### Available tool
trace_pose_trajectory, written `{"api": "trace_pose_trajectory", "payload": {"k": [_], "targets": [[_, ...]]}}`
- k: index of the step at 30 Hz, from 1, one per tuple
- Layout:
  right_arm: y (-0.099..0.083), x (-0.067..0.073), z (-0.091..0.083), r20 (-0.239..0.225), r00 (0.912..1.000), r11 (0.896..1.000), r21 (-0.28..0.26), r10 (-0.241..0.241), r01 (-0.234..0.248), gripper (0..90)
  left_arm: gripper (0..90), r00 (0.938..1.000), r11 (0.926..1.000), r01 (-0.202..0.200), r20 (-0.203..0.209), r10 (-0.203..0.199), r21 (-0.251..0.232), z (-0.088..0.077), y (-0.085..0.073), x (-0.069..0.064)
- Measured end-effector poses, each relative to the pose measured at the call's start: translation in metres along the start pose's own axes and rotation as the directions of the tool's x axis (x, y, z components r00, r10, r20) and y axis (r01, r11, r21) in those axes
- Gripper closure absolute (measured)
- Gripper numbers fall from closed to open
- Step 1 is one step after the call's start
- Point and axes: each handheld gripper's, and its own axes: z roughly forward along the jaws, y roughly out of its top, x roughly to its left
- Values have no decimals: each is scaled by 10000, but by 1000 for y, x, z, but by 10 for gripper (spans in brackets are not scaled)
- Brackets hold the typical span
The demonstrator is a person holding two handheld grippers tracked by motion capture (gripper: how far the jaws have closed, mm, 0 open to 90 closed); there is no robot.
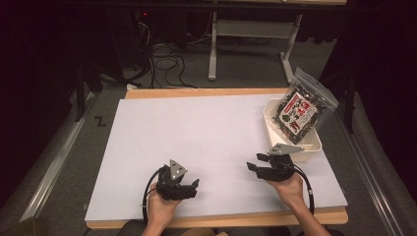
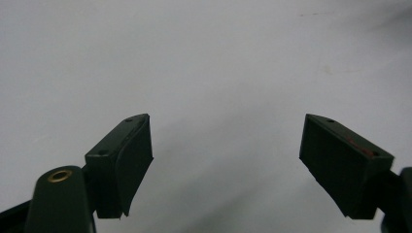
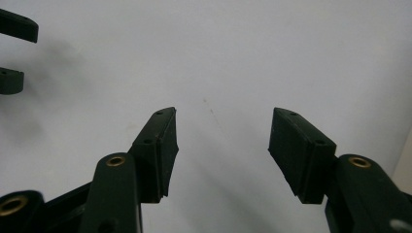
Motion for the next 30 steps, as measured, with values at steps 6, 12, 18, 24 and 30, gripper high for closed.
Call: {"api": "trace_pose_trajectory", "payload": {"k": [6,12,18,24,30], "targets": [[-1,1,5,105,9999,10000,-5,52,-52,436,201,10000,10000,10,-10,-10,-21,0,0,0],[-4,1,9,385,9989,9994,193,-284,277,428,202,10000,10000,-13,3,13,-26,0,1,0],[-5,1,12,302,9994,9998,103,-144,141,424,202,10000,10000,-3,36,3,6,1,1,0],[-8,0,14,294,9996,10000,95,2,-5,423,202,10000,10000,-25,10,25,-16,0,1,0],[-11,0,14,335,9994,9999,123,-31,27,423,202,10000,10000,-74,13,74,-19,0,1,0]]}}
